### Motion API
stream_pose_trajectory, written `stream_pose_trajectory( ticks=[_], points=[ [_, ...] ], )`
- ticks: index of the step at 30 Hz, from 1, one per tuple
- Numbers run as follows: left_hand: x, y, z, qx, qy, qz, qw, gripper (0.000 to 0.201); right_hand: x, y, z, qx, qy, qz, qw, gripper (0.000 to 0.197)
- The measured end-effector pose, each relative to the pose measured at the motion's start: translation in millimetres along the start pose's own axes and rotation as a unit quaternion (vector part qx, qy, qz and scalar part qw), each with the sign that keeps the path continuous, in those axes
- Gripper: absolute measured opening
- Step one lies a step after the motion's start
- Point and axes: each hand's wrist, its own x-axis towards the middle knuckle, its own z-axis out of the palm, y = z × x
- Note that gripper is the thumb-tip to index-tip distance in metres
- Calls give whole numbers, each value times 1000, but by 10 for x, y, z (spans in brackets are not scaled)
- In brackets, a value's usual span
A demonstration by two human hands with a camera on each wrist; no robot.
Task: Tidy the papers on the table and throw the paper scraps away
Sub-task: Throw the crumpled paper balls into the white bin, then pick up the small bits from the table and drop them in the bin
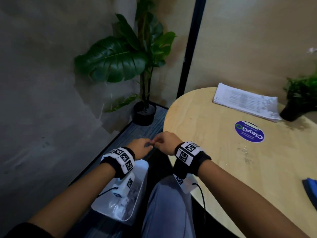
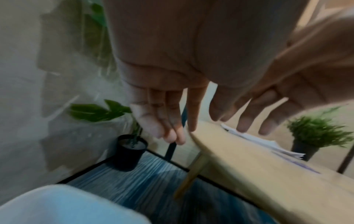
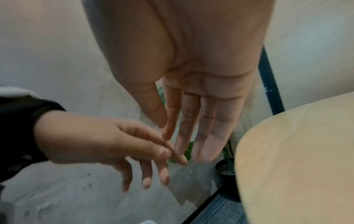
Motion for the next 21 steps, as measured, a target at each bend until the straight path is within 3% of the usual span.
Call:
stream_pose_trajectory(
  ticks=[3,6,9,15,21],
  points=[
    [169,422,-50,59,-11,58,997,46,-220,452,-202,37,46,44,997,31],
    [382,776,-11,166,-96,74,979,69,-499,999,-386,46,97,98,989,43],
    [586,1125,80,256,-158,75,951,88,-818,1594,-508,-2,89,164,982,57],
    [1038,1588,492,301,-154,75,938,104,-1372,2762,-667,-88,60,341,934,84],
    [1191,1421,787,294,-112,10,949,113,-1723,3384,-684,-142,31,411,900,110]
  ],
)
